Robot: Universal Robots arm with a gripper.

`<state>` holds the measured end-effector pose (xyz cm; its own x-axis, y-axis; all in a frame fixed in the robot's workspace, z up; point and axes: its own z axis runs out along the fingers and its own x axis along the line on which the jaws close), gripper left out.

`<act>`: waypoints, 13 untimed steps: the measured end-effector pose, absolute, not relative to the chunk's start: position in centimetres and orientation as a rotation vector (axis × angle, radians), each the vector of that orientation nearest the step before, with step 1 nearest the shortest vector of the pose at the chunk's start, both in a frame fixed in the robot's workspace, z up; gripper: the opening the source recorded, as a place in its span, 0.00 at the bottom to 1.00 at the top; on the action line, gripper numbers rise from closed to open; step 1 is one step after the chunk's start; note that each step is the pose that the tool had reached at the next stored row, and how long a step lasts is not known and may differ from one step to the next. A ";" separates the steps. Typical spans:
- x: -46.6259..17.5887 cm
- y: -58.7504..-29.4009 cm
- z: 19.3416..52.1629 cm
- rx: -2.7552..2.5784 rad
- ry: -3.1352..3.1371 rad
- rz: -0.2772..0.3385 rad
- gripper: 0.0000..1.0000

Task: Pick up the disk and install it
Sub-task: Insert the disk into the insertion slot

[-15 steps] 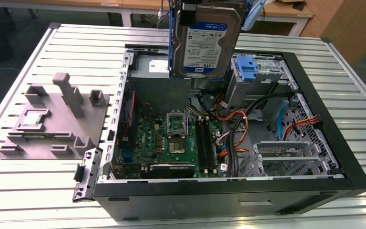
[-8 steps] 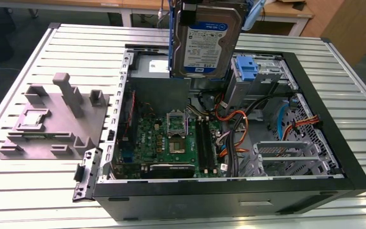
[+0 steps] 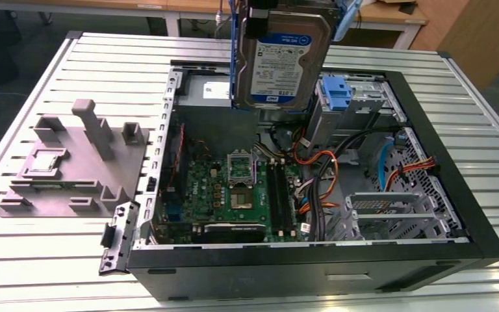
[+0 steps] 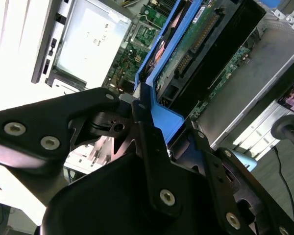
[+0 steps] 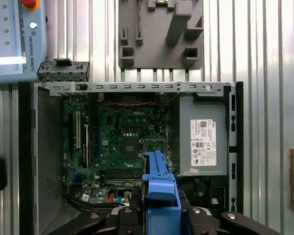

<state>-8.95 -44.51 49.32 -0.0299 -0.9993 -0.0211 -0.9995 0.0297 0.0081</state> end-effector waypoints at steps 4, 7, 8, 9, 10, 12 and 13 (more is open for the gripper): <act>-8.9 -45.6 49.3 -2.181 2.247 0.032 0.36; -8.5 -45.8 49.2 -2.181 2.247 0.032 0.36; -8.1 -45.8 49.2 -2.181 2.247 0.032 0.36; -7.7 -45.8 49.2 -2.182 2.247 0.032 0.36; -7.2 -45.8 49.2 -2.181 2.247 0.032 0.36; -7.1 -45.9 49.2 -2.182 2.248 0.032 0.36; -7.1 -45.9 49.2 -2.181 2.248 0.032 0.36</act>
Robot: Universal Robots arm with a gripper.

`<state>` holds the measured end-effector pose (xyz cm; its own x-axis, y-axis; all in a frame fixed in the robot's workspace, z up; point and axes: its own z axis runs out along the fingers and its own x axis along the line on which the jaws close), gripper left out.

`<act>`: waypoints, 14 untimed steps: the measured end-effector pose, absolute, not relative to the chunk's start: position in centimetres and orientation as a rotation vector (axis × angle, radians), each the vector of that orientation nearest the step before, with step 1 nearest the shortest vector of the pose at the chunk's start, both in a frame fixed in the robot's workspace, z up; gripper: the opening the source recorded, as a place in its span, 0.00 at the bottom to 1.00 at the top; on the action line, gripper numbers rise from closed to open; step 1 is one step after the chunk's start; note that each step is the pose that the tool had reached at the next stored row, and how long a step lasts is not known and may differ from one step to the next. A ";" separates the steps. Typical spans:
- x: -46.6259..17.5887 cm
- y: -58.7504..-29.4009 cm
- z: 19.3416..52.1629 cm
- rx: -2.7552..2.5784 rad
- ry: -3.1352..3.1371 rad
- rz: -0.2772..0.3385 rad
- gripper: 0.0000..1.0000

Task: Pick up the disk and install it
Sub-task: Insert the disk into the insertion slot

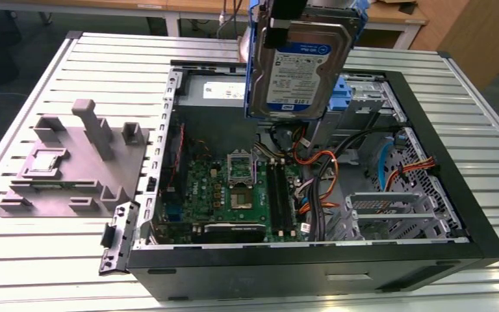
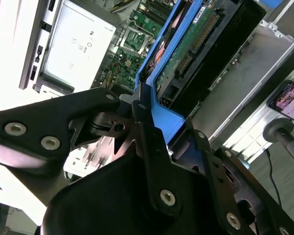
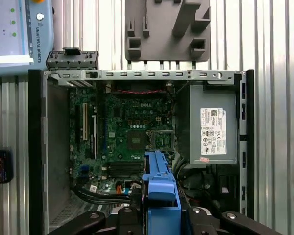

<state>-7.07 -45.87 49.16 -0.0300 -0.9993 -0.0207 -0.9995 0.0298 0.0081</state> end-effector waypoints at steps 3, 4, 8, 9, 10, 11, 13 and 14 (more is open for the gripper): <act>-7.1 -46.2 49.2 -2.182 2.248 0.031 0.36; -7.1 -46.4 49.1 -2.182 2.248 0.031 0.36; -7.1 -47.5 49.1 -2.182 2.248 0.031 0.36; -7.1 -47.8 49.1 -2.182 2.248 0.031 0.36; -7.1 -48.0 49.1 -2.182 2.248 0.031 0.36; -7.1 -48.2 49.1 -2.182 2.248 0.031 0.36; -7.1 -48.6 49.1 -2.182 2.248 0.031 0.36; -7.1 -48.7 49.1 -2.182 2.248 0.031 0.36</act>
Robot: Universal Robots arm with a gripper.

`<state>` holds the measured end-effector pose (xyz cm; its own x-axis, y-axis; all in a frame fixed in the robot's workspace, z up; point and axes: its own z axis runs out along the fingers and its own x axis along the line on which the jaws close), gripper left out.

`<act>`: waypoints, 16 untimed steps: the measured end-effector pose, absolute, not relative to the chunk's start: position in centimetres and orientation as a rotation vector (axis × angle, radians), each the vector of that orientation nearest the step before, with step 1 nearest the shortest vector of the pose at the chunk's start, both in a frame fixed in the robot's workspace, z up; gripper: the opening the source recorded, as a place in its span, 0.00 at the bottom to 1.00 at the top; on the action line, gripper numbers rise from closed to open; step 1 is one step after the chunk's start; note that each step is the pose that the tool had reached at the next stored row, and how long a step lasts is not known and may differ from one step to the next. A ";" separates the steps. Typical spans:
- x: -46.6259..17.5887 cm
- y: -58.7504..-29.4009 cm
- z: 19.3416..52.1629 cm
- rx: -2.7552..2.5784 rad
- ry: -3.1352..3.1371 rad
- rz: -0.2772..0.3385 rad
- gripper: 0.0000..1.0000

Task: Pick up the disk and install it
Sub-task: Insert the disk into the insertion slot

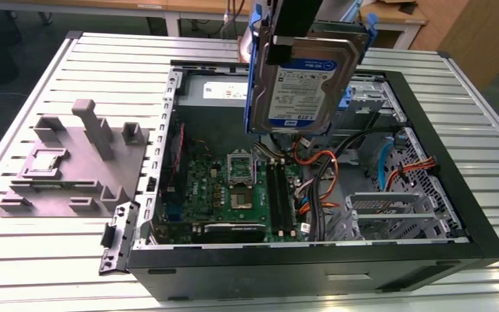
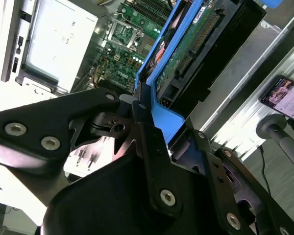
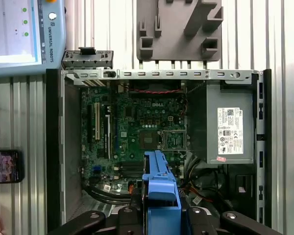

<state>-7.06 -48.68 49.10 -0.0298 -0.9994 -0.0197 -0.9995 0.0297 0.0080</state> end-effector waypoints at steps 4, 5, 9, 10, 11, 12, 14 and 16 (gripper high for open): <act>-6.9 -48.8 49.1 -2.182 2.248 0.030 0.36; -6.7 -48.8 49.1 -2.182 2.248 0.030 0.36; -5.6 -48.8 49.1 -2.182 2.248 0.030 0.36; -5.4 -48.8 49.1 -2.182 2.248 0.030 0.36; -5.3 -48.9 49.1 -2.182 2.248 0.030 0.36; -5.2 -48.9 49.1 -2.182 2.248 0.030 0.36; -5.2 -49.0 49.1 -2.182 2.248 0.030 0.36; -5.2 -49.5 49.1 -2.182 2.248 0.030 0.36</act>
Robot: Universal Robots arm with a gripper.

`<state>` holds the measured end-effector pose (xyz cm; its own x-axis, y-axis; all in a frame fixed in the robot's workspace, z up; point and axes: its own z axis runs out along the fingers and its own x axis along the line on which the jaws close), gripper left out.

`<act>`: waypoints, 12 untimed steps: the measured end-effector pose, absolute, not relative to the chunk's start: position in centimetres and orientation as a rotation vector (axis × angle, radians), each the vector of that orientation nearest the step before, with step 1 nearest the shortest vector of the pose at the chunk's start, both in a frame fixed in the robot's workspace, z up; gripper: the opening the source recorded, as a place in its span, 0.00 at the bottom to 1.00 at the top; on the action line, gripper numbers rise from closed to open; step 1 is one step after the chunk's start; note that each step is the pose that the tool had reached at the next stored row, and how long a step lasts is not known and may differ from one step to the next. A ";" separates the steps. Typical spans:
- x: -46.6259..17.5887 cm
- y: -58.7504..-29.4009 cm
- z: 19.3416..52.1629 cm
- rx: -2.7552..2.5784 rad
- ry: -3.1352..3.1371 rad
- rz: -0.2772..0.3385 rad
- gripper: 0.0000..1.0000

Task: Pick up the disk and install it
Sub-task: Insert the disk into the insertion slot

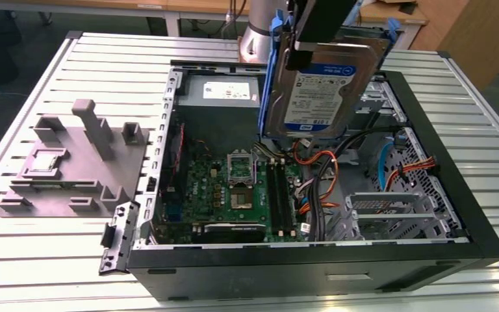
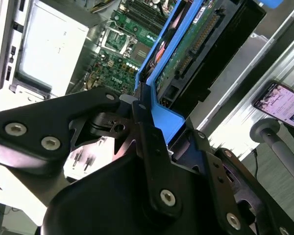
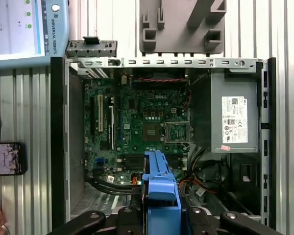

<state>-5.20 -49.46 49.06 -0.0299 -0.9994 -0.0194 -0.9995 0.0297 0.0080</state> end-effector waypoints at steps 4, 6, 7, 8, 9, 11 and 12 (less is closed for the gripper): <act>-5.2 -50.4 49.0 -2.182 2.248 0.030 0.36; -5.1 -50.7 49.0 -2.183 2.249 0.029 0.36; -5.1 -50.8 49.0 -2.183 2.249 0.029 0.36; -5.0 -50.8 49.0 -2.183 2.249 0.029 0.36; -4.9 -50.8 49.0 -2.183 2.249 0.029 0.36; -4.5 -50.9 48.9 -2.183 2.249 0.029 0.36; -4.3 -50.9 48.9 -2.183 2.249 0.029 0.36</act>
